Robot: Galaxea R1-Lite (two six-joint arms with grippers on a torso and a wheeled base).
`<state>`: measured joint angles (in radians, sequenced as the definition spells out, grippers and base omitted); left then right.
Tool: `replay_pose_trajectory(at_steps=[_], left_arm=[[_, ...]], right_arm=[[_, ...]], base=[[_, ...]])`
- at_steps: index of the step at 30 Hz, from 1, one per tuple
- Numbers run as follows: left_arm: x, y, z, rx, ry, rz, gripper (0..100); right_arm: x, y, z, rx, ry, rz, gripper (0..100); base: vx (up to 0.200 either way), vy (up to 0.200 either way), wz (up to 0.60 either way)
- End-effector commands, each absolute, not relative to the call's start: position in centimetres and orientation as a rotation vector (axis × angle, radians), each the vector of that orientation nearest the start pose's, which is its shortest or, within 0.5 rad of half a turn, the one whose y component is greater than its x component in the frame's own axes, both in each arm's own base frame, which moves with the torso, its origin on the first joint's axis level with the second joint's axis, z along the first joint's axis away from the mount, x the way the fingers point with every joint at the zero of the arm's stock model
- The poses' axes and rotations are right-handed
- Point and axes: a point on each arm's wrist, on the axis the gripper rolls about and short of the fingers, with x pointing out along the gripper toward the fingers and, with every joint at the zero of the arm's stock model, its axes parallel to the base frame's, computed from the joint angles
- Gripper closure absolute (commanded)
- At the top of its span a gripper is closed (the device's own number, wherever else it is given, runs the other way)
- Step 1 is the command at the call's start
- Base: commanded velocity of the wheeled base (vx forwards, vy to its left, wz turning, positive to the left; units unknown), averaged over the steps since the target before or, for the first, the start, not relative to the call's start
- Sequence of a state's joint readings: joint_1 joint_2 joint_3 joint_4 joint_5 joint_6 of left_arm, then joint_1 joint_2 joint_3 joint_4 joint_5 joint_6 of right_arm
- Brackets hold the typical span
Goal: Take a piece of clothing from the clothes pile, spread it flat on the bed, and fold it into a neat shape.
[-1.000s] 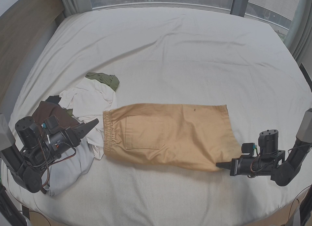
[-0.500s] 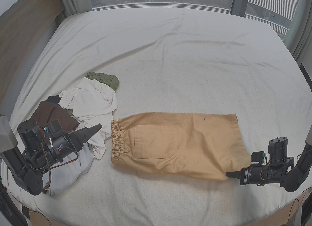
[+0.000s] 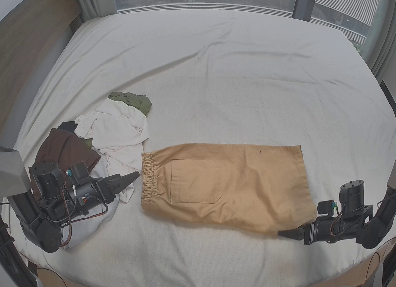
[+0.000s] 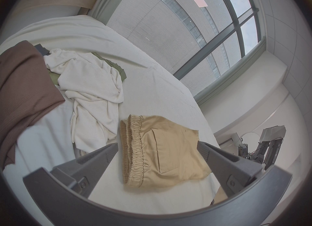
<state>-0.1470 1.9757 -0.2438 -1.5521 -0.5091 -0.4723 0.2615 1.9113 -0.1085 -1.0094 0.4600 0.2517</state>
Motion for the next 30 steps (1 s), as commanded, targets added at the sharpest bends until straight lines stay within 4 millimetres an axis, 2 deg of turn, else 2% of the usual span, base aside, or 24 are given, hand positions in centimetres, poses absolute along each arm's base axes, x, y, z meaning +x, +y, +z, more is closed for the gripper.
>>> replay_pose_trajectory(at_steps=[1,5,7,11,16,24,26,30], left_arm=[[25.6,-5.3,6.8,-0.489,0.361,-0.607,0],[25.5,-5.6,6.2,-0.488,0.39,-0.613,0],[25.4,-5.8,5.8,-0.489,0.409,-0.616,0],[25.4,-6.0,5.6,-0.492,0.419,-0.618,0],[25.3,-6.5,4.6,-0.494,0.468,-0.623,0],[25.7,-7.4,2.5,-0.492,0.539,-0.609,0],[26.1,-7.6,1.3,-0.491,0.566,-0.562,0],[27.3,-7.8,0.3,-0.494,0.563,-0.525,0]], right_arm=[[17.8,7.5,2.0,0.272,0.94,0.658,0],[17.5,8.7,2.4,0.268,0.928,0.754,0],[18.0,9.4,3.6,0.278,0.833,0.835,0],[18.8,9.8,5.0,0.316,0.722,0.857,0],[20.9,10.3,7.8,0.439,0.492,0.877,0],[22.7,9.1,9.0,0.458,0.378,0.827,0],[23.2,8.0,10.0,0.459,0.322,0.793,0],[23.4,7.4,10.4,0.46,0.294,0.774,0]], base=[[0.0,0.0,0.0],[0.0,0.0,0.0],[0.0,0.0,0.0],[0.0,0.0,0.0],[0.0,0.0,0.0],[0.0,0.0,0.0],[0.0,0.0,0.0],[0.0,0.0,0.0]])
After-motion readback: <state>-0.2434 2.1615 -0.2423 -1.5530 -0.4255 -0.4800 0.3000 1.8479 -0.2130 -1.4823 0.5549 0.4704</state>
